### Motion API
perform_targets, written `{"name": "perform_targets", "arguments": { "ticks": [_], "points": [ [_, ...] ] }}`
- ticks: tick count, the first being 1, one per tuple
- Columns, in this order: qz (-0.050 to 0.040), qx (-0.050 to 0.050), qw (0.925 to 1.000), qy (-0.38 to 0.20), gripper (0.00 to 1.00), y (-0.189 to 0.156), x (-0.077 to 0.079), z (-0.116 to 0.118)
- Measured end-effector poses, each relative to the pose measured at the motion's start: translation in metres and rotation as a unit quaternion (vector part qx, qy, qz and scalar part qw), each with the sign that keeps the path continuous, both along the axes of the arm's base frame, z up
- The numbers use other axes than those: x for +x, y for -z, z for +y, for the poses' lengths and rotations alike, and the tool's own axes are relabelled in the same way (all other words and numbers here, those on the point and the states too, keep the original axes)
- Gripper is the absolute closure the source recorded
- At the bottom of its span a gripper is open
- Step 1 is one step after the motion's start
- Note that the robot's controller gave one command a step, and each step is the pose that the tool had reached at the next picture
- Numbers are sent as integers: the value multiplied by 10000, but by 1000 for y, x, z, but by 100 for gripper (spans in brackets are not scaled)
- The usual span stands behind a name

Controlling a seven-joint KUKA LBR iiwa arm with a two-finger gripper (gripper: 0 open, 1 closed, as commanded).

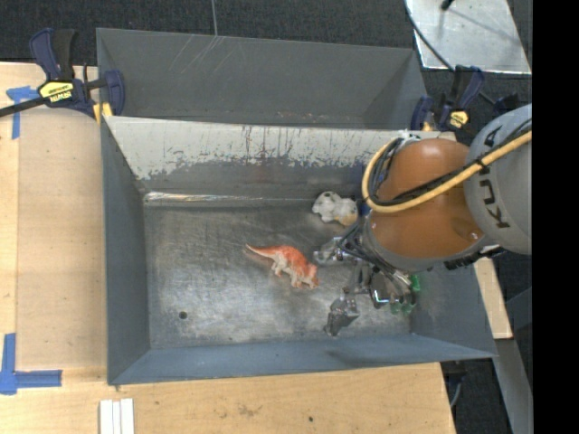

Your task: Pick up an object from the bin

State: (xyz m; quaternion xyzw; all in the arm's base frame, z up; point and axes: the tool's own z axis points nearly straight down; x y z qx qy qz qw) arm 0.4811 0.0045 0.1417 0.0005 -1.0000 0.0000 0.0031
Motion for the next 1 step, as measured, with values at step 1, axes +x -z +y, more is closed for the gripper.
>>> {"name": "perform_targets", "arguments": {
  "ticks": [1],
  "points": [
    [-41,0,10000,1,0,-4,2,0]
  ]
}}
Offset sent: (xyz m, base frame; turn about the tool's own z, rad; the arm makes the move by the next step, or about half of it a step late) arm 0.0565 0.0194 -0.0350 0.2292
